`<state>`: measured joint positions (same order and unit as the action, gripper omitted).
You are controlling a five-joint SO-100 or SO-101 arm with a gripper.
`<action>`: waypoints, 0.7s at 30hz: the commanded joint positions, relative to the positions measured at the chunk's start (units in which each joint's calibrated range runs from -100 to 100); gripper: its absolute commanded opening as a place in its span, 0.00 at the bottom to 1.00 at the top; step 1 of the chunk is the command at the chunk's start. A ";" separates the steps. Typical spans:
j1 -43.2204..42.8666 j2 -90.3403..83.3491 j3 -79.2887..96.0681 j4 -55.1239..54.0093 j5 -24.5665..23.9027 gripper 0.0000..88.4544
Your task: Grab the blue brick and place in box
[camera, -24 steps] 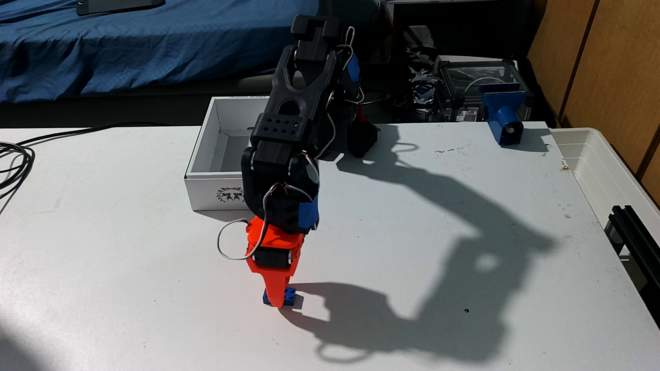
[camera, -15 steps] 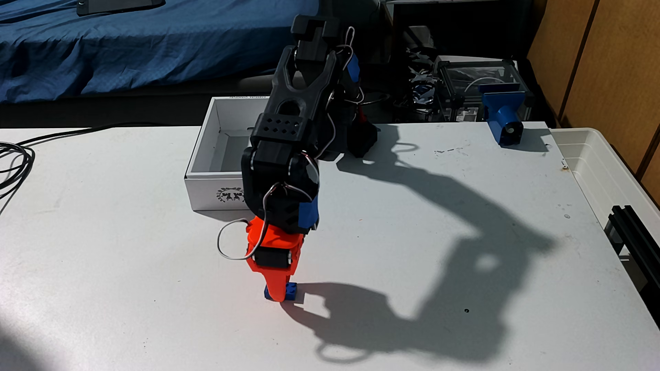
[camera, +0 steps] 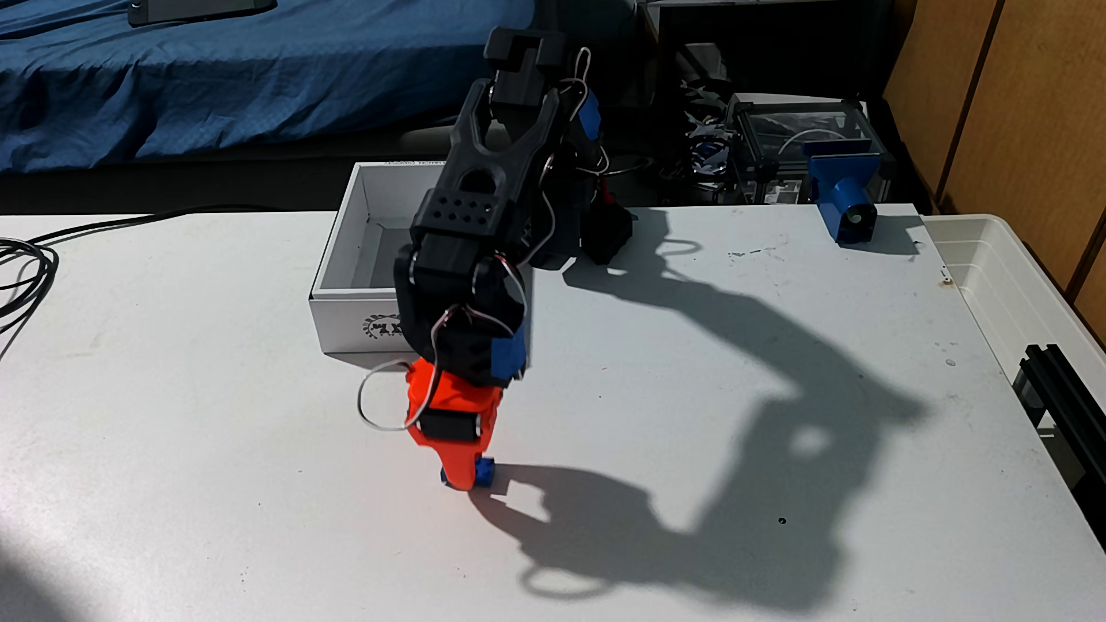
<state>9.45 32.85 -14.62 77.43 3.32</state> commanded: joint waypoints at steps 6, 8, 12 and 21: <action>3.70 -10.83 -7.83 13.18 0.29 0.01; 5.19 -14.04 -7.83 15.94 0.81 0.01; 8.68 -20.30 -7.30 21.54 3.92 0.01; 21.01 -36.70 6.99 22.14 12.07 0.01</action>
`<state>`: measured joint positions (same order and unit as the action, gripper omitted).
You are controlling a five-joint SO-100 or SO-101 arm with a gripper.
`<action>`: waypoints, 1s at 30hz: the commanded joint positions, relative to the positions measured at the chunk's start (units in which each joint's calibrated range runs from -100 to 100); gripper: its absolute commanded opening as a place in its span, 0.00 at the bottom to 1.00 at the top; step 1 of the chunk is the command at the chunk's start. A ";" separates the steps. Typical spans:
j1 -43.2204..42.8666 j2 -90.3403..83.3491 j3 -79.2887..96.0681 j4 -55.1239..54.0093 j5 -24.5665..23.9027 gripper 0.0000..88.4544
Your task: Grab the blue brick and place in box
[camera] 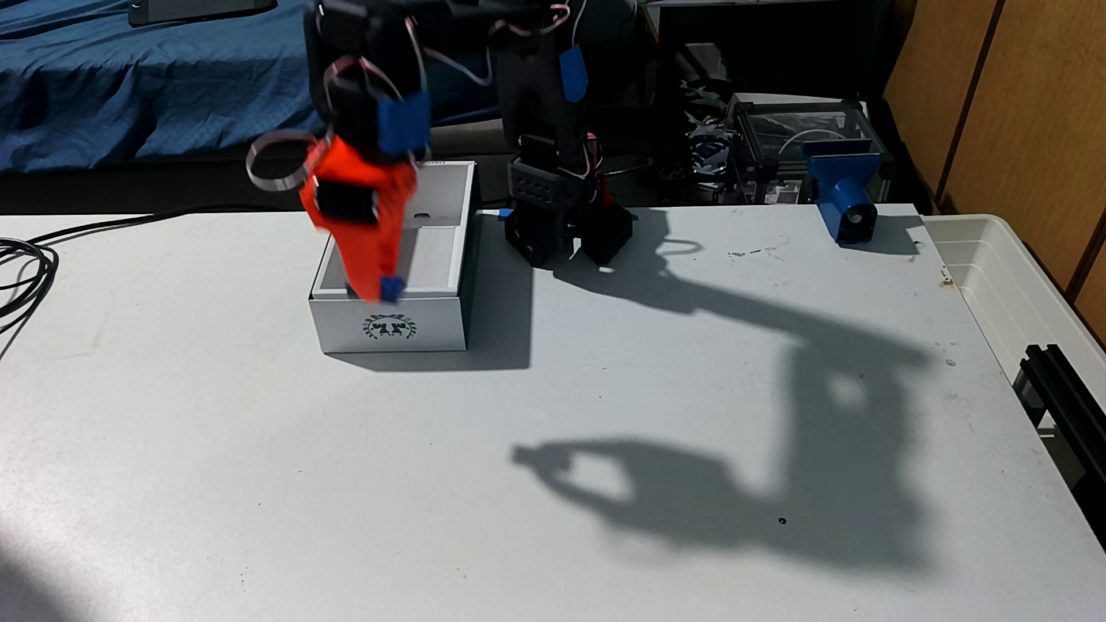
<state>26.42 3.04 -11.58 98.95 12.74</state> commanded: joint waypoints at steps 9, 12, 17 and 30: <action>13.85 -21.60 22.05 0.02 9.18 0.01; 16.08 -26.00 29.41 -2.82 10.76 0.01; 16.67 -34.46 45.38 -12.56 10.97 0.01; 18.75 -49.34 67.03 -23.50 11.02 0.01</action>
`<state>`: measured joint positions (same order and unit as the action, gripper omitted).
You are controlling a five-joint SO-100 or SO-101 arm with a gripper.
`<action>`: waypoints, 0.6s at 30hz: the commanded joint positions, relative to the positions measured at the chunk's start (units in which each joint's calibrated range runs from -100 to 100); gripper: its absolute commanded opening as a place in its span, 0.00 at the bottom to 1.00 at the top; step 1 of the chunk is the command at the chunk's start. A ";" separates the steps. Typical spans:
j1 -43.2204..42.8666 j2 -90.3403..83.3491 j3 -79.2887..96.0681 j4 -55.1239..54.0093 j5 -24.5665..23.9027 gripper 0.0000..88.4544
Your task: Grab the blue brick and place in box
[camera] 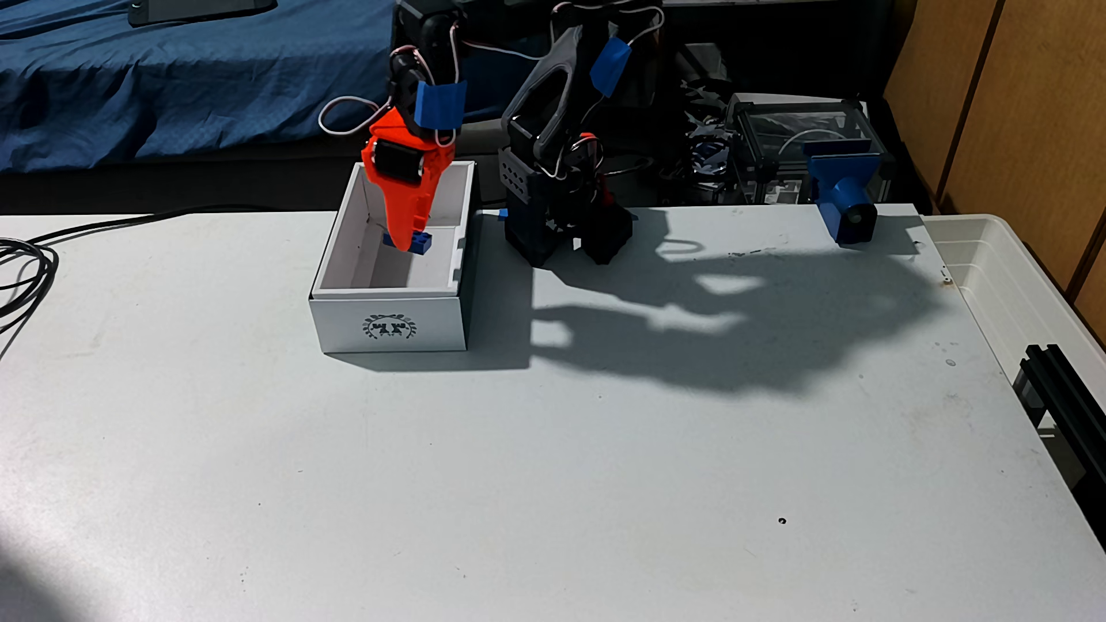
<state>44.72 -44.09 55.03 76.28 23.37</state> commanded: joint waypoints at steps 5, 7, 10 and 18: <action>1.34 -2.38 0.52 -2.57 0.86 0.01; 1.56 -2.38 0.25 -3.17 0.86 0.06; 1.86 -3.06 -0.02 -3.08 0.81 0.21; 3.12 -3.06 -0.02 -2.57 0.81 0.34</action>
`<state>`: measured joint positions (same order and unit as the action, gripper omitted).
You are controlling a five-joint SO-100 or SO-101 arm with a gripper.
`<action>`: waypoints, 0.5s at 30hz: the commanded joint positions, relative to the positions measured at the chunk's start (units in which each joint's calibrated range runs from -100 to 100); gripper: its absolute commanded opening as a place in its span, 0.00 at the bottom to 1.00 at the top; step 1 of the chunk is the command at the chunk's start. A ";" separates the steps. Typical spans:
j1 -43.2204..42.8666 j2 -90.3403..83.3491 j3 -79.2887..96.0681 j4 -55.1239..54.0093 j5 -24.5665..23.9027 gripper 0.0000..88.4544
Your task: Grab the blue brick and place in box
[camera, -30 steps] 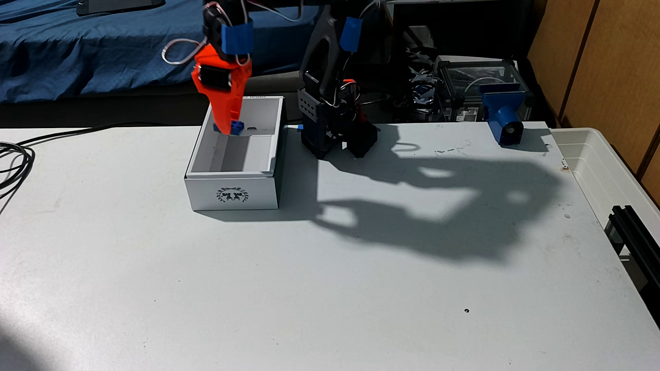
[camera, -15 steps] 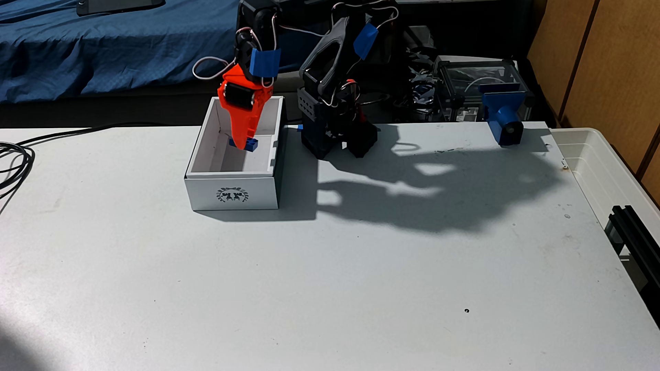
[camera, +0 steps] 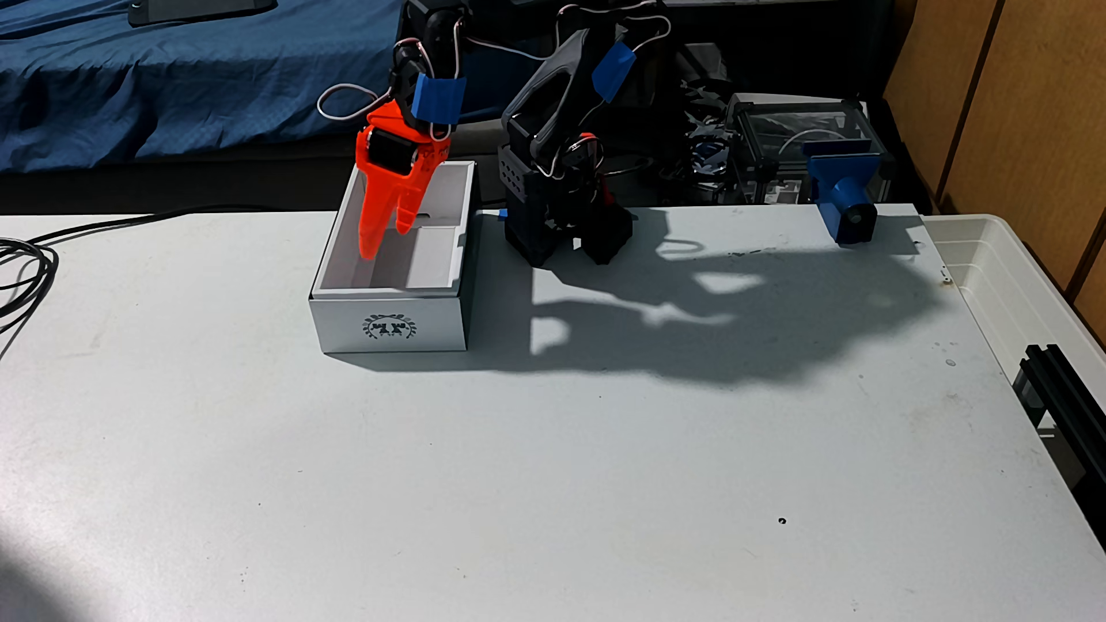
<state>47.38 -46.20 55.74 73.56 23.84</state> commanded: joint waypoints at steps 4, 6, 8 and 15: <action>0.02 -1.12 -2.42 -0.36 -0.40 0.33; -0.80 -1.12 -4.72 -0.27 -1.56 0.33; -3.77 -1.12 -7.74 -0.02 -4.08 0.33; -22.27 -1.12 -12.35 -3.89 -13.71 0.33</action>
<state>32.32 -46.20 46.18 72.33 13.58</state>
